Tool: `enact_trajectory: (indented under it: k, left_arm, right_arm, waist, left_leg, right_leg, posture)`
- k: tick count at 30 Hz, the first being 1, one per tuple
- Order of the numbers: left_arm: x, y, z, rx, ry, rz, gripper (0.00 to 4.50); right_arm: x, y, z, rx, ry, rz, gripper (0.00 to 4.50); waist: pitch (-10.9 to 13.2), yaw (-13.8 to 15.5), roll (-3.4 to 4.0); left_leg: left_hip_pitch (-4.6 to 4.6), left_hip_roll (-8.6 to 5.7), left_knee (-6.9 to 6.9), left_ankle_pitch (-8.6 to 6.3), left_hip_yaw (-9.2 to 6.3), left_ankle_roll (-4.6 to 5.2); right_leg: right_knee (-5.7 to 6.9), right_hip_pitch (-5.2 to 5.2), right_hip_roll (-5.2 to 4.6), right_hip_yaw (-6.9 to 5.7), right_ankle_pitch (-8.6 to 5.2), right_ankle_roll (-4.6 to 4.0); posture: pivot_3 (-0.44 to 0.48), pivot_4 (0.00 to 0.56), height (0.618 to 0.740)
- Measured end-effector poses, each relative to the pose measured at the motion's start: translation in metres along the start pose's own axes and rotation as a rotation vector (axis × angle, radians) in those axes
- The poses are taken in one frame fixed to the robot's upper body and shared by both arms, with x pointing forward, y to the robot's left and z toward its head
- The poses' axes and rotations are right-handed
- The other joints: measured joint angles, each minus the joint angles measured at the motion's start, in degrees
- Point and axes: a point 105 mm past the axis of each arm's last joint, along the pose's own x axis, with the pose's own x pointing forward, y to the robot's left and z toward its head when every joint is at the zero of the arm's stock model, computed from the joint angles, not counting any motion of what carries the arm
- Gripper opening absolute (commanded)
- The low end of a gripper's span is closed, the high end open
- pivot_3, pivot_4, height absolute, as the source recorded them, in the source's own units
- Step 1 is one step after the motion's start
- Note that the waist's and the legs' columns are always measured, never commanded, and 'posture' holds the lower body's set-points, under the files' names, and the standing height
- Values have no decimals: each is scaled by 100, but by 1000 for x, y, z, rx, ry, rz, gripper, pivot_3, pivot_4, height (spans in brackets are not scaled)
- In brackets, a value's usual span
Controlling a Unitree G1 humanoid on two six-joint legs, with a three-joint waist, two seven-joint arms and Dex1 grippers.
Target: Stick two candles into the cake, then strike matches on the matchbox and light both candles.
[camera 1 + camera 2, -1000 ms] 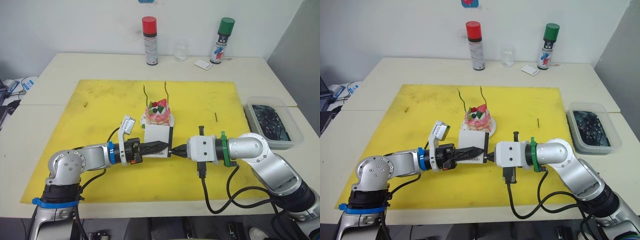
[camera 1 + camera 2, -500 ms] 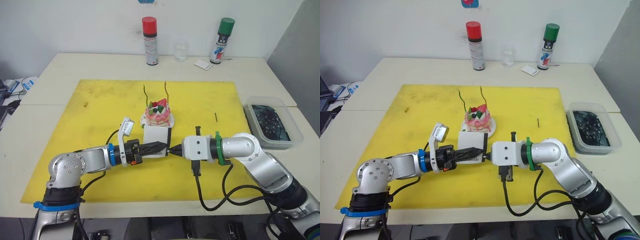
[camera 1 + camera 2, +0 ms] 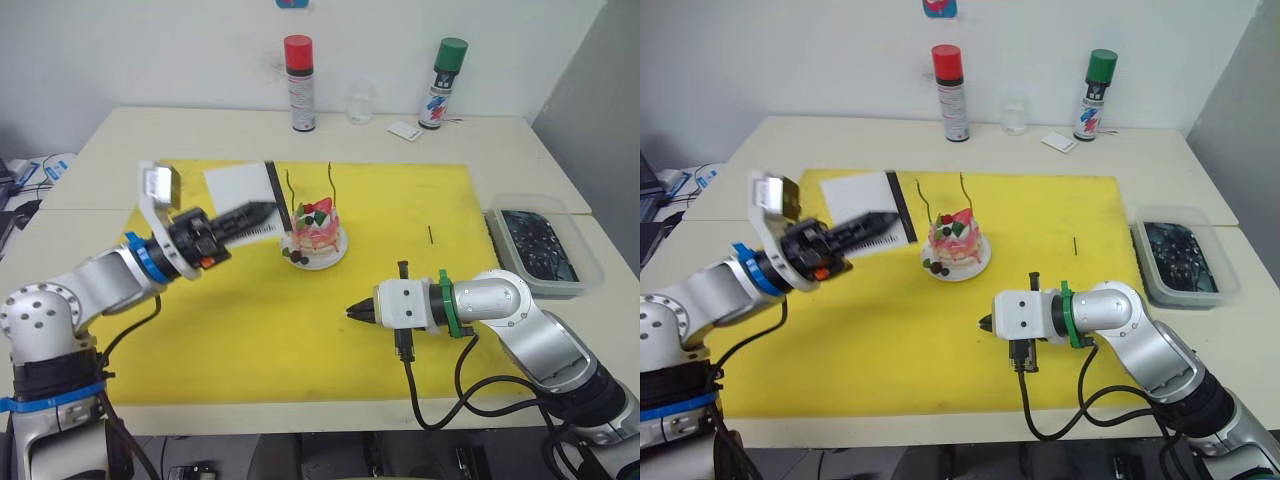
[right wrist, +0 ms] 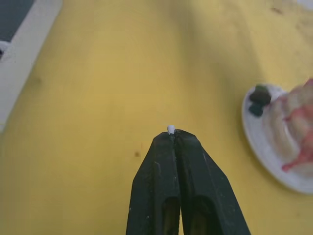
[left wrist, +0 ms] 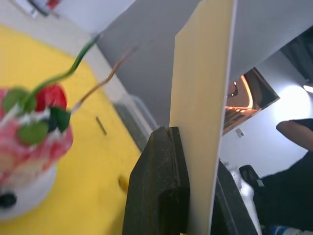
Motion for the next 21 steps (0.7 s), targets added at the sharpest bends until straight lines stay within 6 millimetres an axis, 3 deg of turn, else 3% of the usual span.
enact_trajectory:
  k: [5, 8, 12, 21]
  left_arm:
    - [2, 13, -49, -5, 177, 52, 0]
    - [4, 26, -76, -9, 263, 90, 0]
    - [13, 27, -81, -2, 245, 62, 0]
    - [20, 30, -93, -10, 267, 53, 0]
  right_arm:
    - [-10, -10, -3, 49, 30, -58, 13]
    - [-22, -11, -19, 157, 76, -122, 13]
    - [-27, -7, -40, 333, 114, -242, 13]
    - [-21, 5, -38, 438, 91, -350, 13]
  waist:
    - [0, 3, 0]
    - [-2, 12, -2]
    - [-2, -1, -2]
    - [-1, -34, -2]
  left_leg:
    - [1, -6, 3, 1, 23, -1]
    - [0, -5, 0, 1, 20, -1]
    - [-3, 1, -2, 0, 19, 0]
    - [-3, 0, -2, 0, 21, 0]
  right_leg:
    - [-7, -1, -7, 19, 0, 0]
    - [-8, -4, -5, 16, -2, -4]
    - [-4, -9, -1, 17, -6, -10]
    - [-3, -11, 1, 20, -21, 16]
  posture:
    - [0, 150, 740]
    - [0, 150, 740]
    - [0, 150, 740]
    - [0, 150, 740]
